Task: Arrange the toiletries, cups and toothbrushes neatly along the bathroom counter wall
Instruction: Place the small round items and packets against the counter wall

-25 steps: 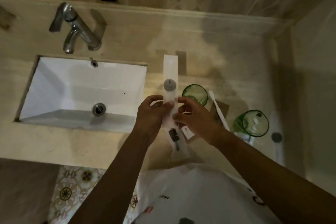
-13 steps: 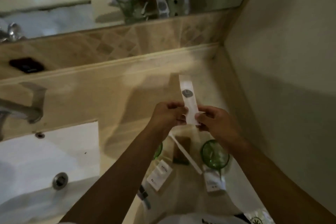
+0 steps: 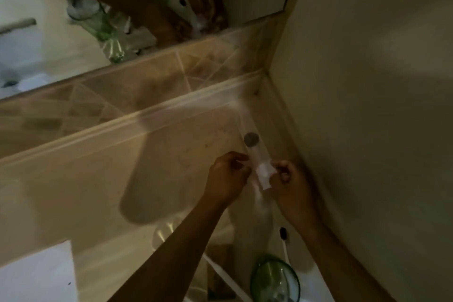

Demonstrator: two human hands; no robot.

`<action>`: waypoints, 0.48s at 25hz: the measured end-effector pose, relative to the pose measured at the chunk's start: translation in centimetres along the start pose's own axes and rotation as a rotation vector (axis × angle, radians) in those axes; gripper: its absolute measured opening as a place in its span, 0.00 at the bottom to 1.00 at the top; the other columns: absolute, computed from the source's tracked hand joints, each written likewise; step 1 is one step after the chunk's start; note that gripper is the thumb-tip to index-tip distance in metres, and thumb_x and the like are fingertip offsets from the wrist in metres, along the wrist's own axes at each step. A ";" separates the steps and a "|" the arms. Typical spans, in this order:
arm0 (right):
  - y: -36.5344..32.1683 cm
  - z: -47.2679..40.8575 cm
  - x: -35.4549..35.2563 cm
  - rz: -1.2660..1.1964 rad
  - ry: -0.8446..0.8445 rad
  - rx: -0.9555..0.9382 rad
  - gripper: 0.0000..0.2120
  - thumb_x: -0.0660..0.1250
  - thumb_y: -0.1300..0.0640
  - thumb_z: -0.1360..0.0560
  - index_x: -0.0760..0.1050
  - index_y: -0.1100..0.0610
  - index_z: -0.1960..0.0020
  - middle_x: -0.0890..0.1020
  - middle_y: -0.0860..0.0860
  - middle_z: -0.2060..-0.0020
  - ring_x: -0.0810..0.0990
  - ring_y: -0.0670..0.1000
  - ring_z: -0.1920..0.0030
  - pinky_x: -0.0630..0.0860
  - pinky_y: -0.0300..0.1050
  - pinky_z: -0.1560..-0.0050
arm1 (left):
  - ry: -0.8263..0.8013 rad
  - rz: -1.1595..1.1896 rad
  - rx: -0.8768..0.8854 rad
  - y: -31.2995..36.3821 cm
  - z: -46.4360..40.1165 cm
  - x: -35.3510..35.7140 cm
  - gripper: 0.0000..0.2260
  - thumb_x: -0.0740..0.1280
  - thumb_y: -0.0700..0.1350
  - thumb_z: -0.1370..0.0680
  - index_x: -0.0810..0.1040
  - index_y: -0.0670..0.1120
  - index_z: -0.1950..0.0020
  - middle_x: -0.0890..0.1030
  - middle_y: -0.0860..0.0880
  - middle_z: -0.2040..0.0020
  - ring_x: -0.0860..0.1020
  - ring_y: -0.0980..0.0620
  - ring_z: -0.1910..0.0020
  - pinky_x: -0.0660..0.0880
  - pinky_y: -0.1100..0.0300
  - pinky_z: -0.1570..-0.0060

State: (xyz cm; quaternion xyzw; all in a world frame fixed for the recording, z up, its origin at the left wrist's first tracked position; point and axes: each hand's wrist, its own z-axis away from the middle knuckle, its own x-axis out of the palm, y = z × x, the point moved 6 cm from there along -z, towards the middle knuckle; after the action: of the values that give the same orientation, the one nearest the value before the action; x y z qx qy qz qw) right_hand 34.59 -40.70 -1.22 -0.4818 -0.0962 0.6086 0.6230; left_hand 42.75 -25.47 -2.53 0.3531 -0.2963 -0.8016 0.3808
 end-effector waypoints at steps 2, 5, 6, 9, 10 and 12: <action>0.4 0.1 0.2 0.242 0.041 -0.092 0.11 0.68 0.51 0.24 0.77 0.48 0.42 0.73 0.44 0.44 0.77 0.46 0.49 0.77 0.44 0.50 | 0.085 -0.325 0.199 0.4 -0.6 -0.5 0.10 0.68 0.44 0.22 0.81 0.50 0.41 0.81 0.51 0.50 0.79 0.53 0.54 0.80 0.57 0.52; -0.5 1.1 0.9 0.416 0.069 -0.243 0.12 0.67 0.54 0.24 0.77 0.51 0.41 0.70 0.48 0.38 0.72 0.49 0.40 0.74 0.44 0.43 | 0.148 -0.783 0.488 2.0 -1.5 -0.8 0.18 0.66 0.44 0.22 0.77 0.47 0.32 0.76 0.46 0.32 0.70 0.43 0.32 0.71 0.50 0.34; -0.6 1.0 1.5 0.454 0.059 -0.286 0.13 0.67 0.54 0.24 0.77 0.53 0.41 0.71 0.49 0.37 0.71 0.50 0.39 0.74 0.45 0.41 | 0.094 -0.885 0.526 2.1 -2.3 -0.6 0.21 0.65 0.45 0.22 0.73 0.47 0.28 0.71 0.45 0.27 0.65 0.41 0.27 0.66 0.46 0.29; -1.2 0.5 3.3 0.607 -0.016 -0.328 0.21 0.63 0.52 0.25 0.74 0.54 0.33 0.72 0.51 0.33 0.68 0.52 0.35 0.71 0.49 0.35 | -0.048 -1.061 0.576 2.1 -4.3 -0.1 0.24 0.60 0.50 0.19 0.64 0.50 0.22 0.59 0.46 0.19 0.53 0.40 0.21 0.52 0.41 0.23; -1.2 0.2 3.7 0.642 -0.038 -0.314 0.24 0.62 0.51 0.26 0.71 0.54 0.30 0.70 0.51 0.30 0.66 0.52 0.33 0.69 0.49 0.32 | -0.052 -1.087 0.596 2.1 -4.7 -0.1 0.24 0.59 0.51 0.19 0.63 0.52 0.22 0.58 0.46 0.19 0.52 0.40 0.20 0.50 0.41 0.23; -1.1 0.0 4.2 0.720 -0.070 -0.277 0.31 0.61 0.49 0.27 0.66 0.55 0.25 0.66 0.52 0.26 0.63 0.54 0.29 0.65 0.50 0.29 | -0.056 -1.102 0.613 2.1 -5.4 -0.1 0.24 0.57 0.54 0.18 0.61 0.53 0.22 0.58 0.46 0.19 0.50 0.40 0.20 0.47 0.40 0.22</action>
State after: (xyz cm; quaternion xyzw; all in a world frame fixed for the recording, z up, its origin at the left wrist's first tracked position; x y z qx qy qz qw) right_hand 36.37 -36.92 -2.39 -0.5435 -0.0234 0.7857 0.2946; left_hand 47.92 -27.58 -4.02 0.5260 -0.2968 -0.7677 -0.2142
